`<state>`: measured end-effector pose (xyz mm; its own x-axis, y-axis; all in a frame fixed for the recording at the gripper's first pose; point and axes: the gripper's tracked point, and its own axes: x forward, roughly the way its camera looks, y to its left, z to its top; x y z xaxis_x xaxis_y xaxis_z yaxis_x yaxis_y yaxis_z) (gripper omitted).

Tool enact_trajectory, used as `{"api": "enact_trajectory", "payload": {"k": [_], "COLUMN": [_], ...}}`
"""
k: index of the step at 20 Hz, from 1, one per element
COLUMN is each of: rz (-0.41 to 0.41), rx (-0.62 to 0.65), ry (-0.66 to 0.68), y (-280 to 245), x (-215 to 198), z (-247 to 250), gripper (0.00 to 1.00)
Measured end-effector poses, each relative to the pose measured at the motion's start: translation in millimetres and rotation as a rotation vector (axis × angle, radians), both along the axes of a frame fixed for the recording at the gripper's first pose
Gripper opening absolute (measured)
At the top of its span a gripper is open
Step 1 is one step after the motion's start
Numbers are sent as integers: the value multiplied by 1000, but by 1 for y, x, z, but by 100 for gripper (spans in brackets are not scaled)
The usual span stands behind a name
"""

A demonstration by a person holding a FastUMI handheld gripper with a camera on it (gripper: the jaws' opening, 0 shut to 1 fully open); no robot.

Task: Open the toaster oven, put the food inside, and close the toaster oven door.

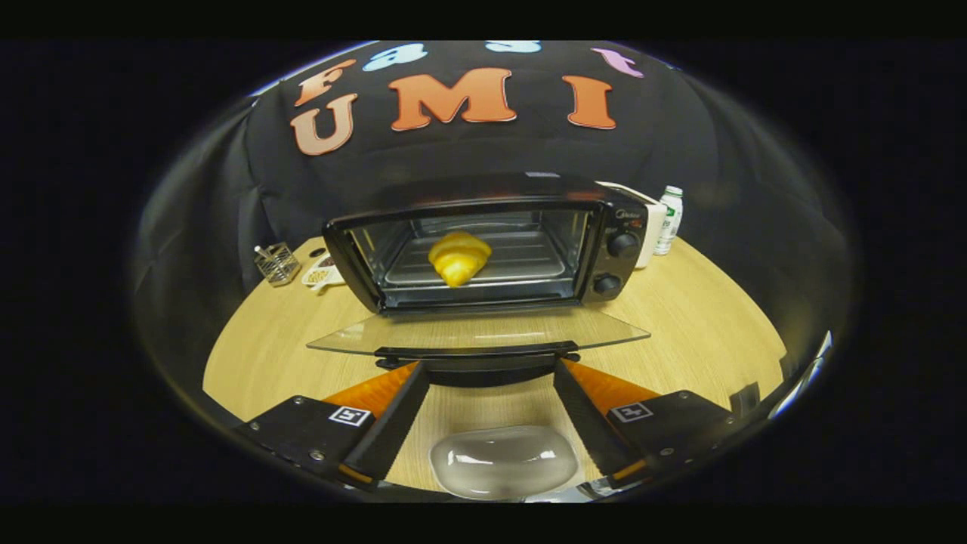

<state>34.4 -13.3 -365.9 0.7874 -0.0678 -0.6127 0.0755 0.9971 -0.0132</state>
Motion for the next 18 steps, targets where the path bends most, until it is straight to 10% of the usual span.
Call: {"api": "enact_trajectory", "payload": {"k": [18], "rz": [-12], "rx": [24], "ry": [-121], "y": [9], "x": [79], "z": [71], "gripper": [99]}}
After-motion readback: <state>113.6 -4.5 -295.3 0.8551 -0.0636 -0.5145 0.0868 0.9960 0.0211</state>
